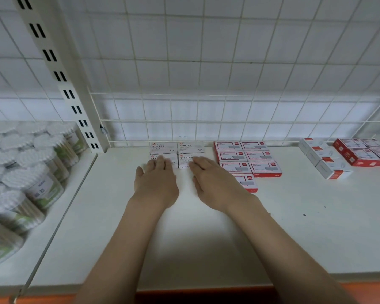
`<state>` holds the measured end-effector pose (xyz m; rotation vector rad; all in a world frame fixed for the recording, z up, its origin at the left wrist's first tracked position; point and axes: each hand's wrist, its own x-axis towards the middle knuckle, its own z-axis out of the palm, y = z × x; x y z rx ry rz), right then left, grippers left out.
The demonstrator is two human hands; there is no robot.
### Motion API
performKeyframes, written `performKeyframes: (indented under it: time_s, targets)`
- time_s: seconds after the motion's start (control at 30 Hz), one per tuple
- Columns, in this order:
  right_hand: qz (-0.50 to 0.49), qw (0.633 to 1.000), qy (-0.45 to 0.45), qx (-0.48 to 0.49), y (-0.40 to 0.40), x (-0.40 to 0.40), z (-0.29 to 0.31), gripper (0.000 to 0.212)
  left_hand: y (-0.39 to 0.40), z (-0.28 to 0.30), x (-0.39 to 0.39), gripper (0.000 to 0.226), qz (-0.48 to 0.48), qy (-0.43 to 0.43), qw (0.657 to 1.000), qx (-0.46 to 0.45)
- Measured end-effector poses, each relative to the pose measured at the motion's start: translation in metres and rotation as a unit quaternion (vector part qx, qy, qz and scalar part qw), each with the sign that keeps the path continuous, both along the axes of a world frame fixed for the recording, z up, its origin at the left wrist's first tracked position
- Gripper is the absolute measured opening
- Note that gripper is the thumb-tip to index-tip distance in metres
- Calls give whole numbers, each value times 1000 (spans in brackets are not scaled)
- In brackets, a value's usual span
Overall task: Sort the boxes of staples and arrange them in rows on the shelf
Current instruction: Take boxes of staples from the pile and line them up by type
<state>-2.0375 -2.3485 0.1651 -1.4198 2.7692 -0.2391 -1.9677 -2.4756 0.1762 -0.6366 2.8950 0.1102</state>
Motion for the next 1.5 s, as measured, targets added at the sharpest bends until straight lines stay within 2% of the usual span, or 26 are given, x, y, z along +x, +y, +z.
performKeyframes:
  time_s: [0.47,0.77,1.03,1.33,1.5]
  targets:
    - [-5,1000,-18,5,0,-2,1,53,-5,2,-1,50,-5,30,999,39]
    - [-36,995,10,-92,67,10,29,49,58,13,14,49,-37,100,994,32]
    - [-132,982,26,-133,217,3,30,49,178,25,4,39,-108,150,982,31]
    - [-252,958,16,-136,432,-8,18,51,380,16,-29,42,-210,129,967,60]
    - [-288,947,6,-141,522,-7,19,45,463,15,-43,42,-252,126,958,59]
